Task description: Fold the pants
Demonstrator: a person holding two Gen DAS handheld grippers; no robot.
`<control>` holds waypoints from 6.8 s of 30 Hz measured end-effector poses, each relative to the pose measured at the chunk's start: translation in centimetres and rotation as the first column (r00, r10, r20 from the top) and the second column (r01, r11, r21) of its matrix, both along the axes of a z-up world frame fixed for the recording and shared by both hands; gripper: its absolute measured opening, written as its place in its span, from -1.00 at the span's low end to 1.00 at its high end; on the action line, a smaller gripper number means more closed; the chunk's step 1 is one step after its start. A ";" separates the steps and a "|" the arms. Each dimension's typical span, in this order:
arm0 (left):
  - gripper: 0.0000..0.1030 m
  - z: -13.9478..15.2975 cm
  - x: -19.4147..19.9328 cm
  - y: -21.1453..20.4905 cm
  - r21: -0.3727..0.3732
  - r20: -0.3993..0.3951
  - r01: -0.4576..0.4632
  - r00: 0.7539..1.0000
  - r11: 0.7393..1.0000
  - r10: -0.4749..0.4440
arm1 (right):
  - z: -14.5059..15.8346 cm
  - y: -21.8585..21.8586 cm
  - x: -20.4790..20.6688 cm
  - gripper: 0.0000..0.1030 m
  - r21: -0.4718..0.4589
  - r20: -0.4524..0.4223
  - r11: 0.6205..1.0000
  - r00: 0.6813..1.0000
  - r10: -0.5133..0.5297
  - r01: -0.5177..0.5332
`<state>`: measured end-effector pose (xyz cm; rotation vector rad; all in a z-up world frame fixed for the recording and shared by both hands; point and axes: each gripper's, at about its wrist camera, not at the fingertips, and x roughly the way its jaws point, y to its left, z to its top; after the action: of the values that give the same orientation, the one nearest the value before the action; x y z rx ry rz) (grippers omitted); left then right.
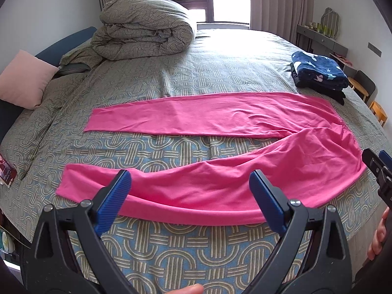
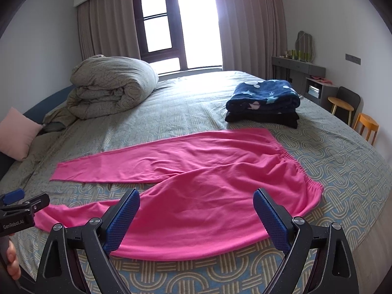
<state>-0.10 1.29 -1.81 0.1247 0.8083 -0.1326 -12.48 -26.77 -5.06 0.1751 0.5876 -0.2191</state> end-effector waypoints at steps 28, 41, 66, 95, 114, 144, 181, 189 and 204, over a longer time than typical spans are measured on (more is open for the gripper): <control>0.88 -3.2 0.5 1.8 -0.008 -0.069 -0.014 0.998 1.000 0.013 | -1.9 -0.3 0.8 0.84 0.030 -0.062 1.000 0.998 0.001 0.001; 0.88 -2.9 0.0 1.6 -0.011 -0.063 -0.005 0.998 1.000 0.005 | -1.9 -0.5 0.2 0.84 0.046 -0.058 0.999 0.998 0.008 -0.005; 0.88 -2.8 -0.7 1.5 0.015 -0.056 -0.005 0.998 1.000 0.006 | -2.1 -0.4 -0.5 0.84 0.064 -0.055 0.998 0.998 0.023 -0.019; 0.88 -3.7 -0.3 2.5 0.032 -0.067 -0.024 0.997 0.999 0.026 | -2.8 -1.4 -0.1 0.84 0.074 -0.083 0.997 0.997 0.003 0.003; 0.56 -12.5 4.5 23.7 -0.218 -0.406 -0.516 0.820 0.828 0.404 | -11.7 -16.8 -3.1 0.84 0.475 -0.356 0.761 0.887 -0.292 0.442; -0.95 -14.0 7.2 27.1 -0.467 -0.432 -0.588 0.803 0.660 0.410 | -13.1 -18.6 1.2 -0.93 0.660 -0.267 0.650 0.926 -0.268 0.378; -0.96 -7.8 25.1 19.8 -0.372 -0.328 -0.552 0.830 0.746 0.451 | -0.2 -18.0 22.6 -0.95 0.555 -0.066 0.814 0.984 -0.164 0.172; -0.93 -14.5 35.1 16.2 -0.180 -0.504 -0.628 0.720 0.757 0.477 | -5.1 -18.3 35.3 -0.77 0.413 -0.296 0.880 0.949 -0.111 0.232; -0.69 -12.2 30.5 14.9 -0.110 -0.405 -0.515 0.804 0.850 0.435 | -5.4 -24.3 30.2 0.33 0.052 -0.378 0.970 0.904 -0.200 0.237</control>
<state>30.39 16.16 -14.01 -0.3247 1.1715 0.2475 17.74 -51.09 -10.43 0.2986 0.9582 -0.4486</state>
